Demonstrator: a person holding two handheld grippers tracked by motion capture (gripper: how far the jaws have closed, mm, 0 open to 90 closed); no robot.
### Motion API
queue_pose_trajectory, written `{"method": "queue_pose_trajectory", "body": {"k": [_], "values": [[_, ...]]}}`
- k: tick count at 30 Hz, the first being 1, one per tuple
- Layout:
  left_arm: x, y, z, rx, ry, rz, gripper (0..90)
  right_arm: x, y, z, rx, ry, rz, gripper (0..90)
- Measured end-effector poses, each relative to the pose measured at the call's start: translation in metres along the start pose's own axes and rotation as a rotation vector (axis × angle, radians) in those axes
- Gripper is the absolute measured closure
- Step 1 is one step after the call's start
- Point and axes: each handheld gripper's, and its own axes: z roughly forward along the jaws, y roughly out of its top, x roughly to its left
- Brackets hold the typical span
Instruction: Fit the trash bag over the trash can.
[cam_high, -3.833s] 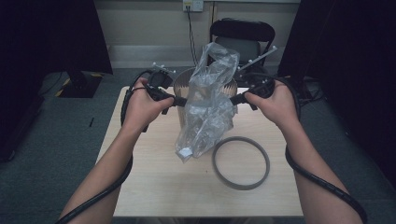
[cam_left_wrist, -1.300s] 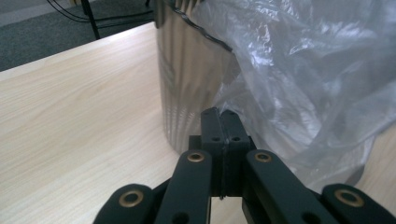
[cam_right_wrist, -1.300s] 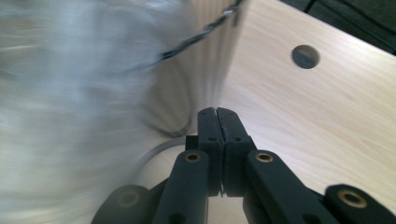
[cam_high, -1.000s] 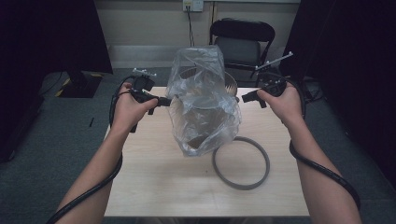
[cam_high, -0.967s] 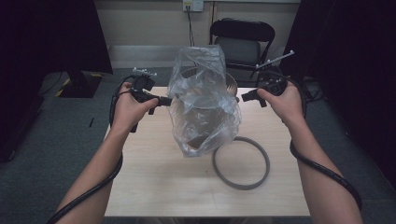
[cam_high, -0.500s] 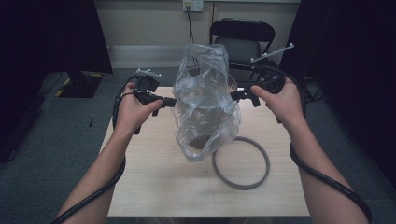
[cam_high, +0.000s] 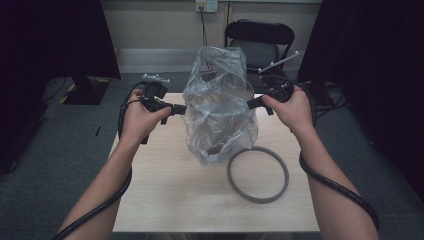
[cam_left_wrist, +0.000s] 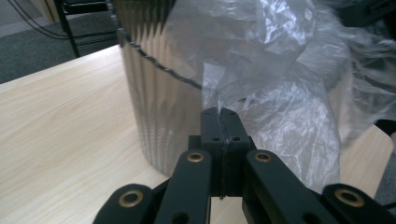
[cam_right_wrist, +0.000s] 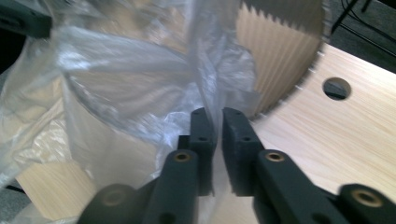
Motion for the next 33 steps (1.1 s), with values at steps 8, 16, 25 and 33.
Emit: {"method": "queue_pose_trajectory", "body": {"k": [8,16,25,33], "values": [[0.018,-0.001,0.012,0.027,0.038,-0.020,90.0,-0.029,-0.010,0.005,0.012,-0.050,0.031,87.0],[0.034,-0.003,0.027,0.012,0.046,-0.054,90.0,-0.046,-0.008,0.026,0.027,-0.058,0.046,86.5],[0.032,0.000,0.022,-0.005,0.037,-0.058,84.6,-0.047,-0.010,0.029,0.017,-0.071,0.062,70.2],[0.019,0.006,0.003,-0.083,0.072,-0.021,43.3,-0.040,-0.010,0.000,-0.087,-0.094,0.081,31.9]]}}
